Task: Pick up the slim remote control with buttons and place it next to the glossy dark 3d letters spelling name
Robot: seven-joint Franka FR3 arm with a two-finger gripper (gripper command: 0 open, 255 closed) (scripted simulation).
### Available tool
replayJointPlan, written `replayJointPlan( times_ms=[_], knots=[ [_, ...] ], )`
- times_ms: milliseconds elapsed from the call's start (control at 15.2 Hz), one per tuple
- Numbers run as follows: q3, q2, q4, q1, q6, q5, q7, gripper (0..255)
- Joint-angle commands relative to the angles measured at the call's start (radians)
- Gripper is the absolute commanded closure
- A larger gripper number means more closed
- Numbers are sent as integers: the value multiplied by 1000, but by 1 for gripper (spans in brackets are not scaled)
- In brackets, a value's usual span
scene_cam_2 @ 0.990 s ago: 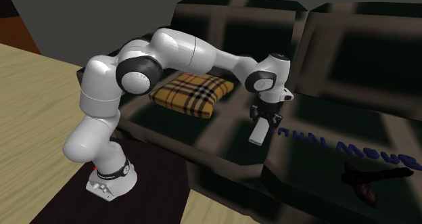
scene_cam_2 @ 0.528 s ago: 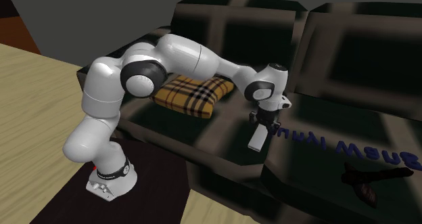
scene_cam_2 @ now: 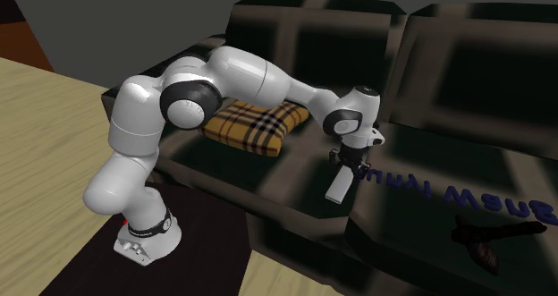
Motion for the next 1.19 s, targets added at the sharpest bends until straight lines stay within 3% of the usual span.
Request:
replayJointPlan(
  times_ms=[0, 330, 594, 1122],
  knots=[
    [0, 0, 0, 0, 0, 0, 0, 0],
    [0, 0, 0, 0, 0, 0, 0, 0],
    [6, -44, 64, -3, -107, 12, -8, 0],
    [6, -44, 64, -3, -107, 12, -8, 0]
  ],
)
